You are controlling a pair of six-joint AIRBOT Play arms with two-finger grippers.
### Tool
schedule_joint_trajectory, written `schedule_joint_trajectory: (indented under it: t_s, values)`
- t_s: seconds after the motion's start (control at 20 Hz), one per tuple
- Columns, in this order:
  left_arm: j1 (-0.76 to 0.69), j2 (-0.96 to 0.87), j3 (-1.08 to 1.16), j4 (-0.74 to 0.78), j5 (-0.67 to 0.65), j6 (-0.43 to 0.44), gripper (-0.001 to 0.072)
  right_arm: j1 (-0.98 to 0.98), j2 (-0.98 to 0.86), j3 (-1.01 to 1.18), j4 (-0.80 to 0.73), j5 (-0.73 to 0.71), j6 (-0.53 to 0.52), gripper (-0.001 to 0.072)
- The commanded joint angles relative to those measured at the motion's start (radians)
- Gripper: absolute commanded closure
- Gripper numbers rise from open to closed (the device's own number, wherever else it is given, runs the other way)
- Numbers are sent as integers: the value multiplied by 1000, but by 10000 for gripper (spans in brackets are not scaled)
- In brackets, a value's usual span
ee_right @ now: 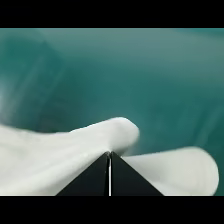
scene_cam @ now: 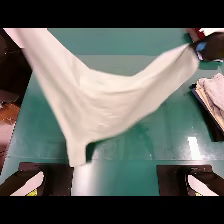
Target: Fold the shirts.
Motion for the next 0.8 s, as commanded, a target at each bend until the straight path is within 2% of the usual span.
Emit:
schedule_joint_trajectory:
  t_s: [0.0,0.1,0.25,0.3,0.35,0.4,0.45,0.5,0.55,0.6,0.65,0.75]
  values:
    - [-3,-178,-201,-13,-1,38,676,0,-203,0,-130,44,19,702]
    - [-21,-315,-228,-17,19,53,676,0,-311,0,-179,-10,18,702]
    - [-46,-469,-228,-16,67,47,674,0,-428,0,-166,-89,19,701]
    - [-45,-498,-228,-13,87,18,618,0,-455,0,-166,-115,20,699]
    - [-42,-512,-228,-10,100,-6,336,-1,-473,0,-166,-134,21,696]
    - [-36,-515,-228,-2,107,-27,127,-1,-486,0,-166,-148,21,696]
    - [-24,-511,-227,0,105,-30,126,-1,-492,0,-166,-156,22,693]
    - [-3,-504,-222,0,88,-37,126,-4,-491,0,-166,-155,22,573]
    - [31,-496,-211,0,45,-60,126,-13,-485,1,-156,-142,21,388]
    - [70,-482,-208,0,-3,-79,127,-30,-471,1,-126,-110,20,370]
    - [116,-462,-210,0,-72,-79,189,-53,-449,-1,-103,-66,14,371]
    - [192,-415,-268,0,-153,-78,204,-92,-380,-39,-66,-14,-25,372]
